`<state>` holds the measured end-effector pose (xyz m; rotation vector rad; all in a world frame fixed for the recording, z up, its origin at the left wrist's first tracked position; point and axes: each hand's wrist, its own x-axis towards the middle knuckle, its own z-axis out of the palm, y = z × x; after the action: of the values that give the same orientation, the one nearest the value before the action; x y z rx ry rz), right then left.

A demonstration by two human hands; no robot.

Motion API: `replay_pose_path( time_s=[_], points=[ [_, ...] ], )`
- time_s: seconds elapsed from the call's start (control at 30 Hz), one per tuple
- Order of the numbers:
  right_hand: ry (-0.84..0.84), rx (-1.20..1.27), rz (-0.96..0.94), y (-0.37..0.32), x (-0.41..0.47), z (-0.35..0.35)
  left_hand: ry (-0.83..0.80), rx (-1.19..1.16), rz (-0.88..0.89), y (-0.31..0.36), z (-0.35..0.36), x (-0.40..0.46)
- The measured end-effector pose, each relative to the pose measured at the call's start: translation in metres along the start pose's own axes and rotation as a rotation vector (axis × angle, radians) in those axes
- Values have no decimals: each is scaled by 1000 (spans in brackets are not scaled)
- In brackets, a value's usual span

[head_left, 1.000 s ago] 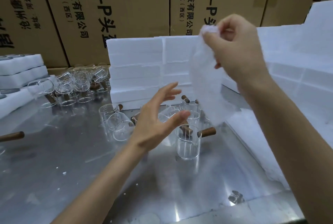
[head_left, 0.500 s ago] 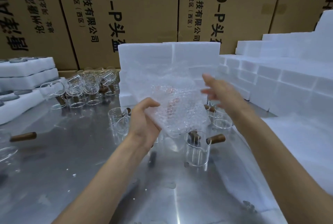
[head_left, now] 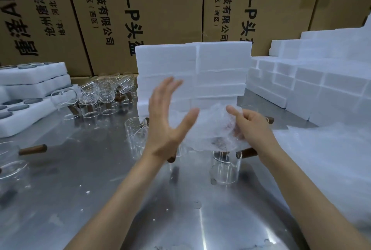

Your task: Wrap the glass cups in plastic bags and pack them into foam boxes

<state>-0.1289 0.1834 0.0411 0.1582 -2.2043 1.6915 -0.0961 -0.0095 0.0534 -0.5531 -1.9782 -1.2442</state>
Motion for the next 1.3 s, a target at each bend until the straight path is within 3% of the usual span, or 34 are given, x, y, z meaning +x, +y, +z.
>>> replay_pose_path(
  time_s=[0.23,0.33,0.5,0.6,0.73,1.03,1.3],
  points=[
    [125,-124,-77,9,-1,4,-301,463,305,0,11,-12],
    [149,-123,-73,9,-1,4,-271,528,300,-5,11,-10],
    [83,-170,42,11,-1,-2,-57,462,42,-11,8,-6],
    [-25,-409,130,15,-2,-13,72,463,-64,-15,4,-3],
    [-217,-680,243,17,-5,-25,82,529,-93,-17,4,-4],
    [-656,-721,540,0,-16,-33,17,518,-158,-16,10,-7],
    [-828,-524,568,0,-19,-41,23,523,-185,-18,9,-6]
  ],
)
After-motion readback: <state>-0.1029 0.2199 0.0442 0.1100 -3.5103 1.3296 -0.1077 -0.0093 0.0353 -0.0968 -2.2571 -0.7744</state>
